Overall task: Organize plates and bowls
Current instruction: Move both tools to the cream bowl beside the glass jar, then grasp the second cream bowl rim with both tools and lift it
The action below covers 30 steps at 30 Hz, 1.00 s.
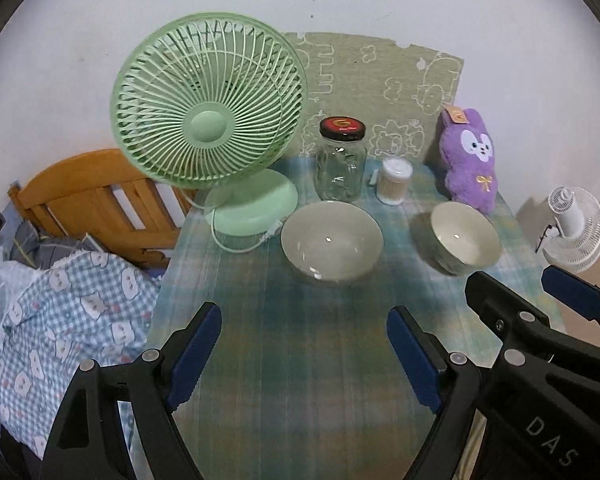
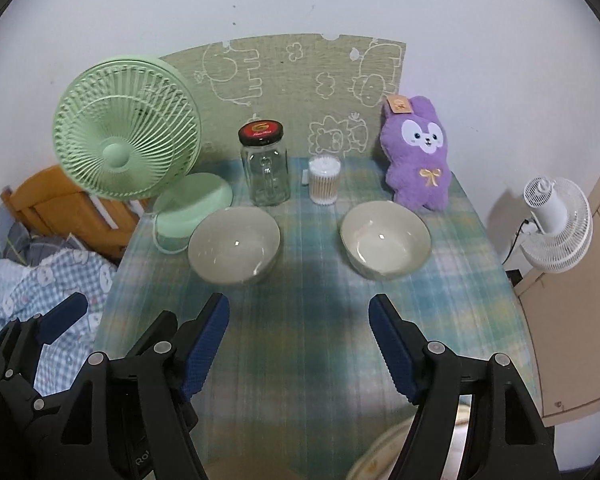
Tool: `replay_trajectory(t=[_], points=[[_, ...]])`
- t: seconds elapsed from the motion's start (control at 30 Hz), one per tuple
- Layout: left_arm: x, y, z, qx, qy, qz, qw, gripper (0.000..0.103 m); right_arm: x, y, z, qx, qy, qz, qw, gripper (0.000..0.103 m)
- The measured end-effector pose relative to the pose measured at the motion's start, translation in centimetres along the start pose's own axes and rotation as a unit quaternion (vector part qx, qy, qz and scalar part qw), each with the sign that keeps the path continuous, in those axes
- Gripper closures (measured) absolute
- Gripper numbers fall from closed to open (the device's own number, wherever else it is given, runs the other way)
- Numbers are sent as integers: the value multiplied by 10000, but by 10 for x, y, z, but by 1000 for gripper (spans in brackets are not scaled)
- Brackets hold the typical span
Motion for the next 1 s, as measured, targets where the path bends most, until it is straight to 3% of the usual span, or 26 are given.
replay_trajectory(t=[0.4, 0.47, 0.57, 0.63, 0.93, 1.0], points=[[39, -81, -19, -27, -192, -68, 9998, 24, 35, -91, -27, -30, -113, -98, 9999, 36], [40, -95, -21, -42, -196, -121, 9997, 25, 36, -105, -30, -65, -113, -140, 9998, 41], [41, -112, -20, 61, -201, -142, 9997, 36, 38, -126, -32, -137, -121, -197, 9996, 47], [43, -122, -20, 88, -212, -147, 9996, 38, 40, -138, -34, -167, -138, -216, 9995, 48], [46, -172, -28, -36, -64, -402, 9992, 60, 46, -191, -34, -255, -258, -415, 9985, 61], [43, -180, -28, -105, -74, -465, 9988, 69, 45, -201, -34, -281, -245, -492, 9981, 65]])
Point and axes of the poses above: each gripper's, at about its wrist camera, not at the fingertips, and y roughly against the way its jaws point, z to its right, x to its top, the point moved 3 cm from there along -y, roughly the way its jaws point, and after that the axes turned 11 degrees about -y, right-handed, at the moved point
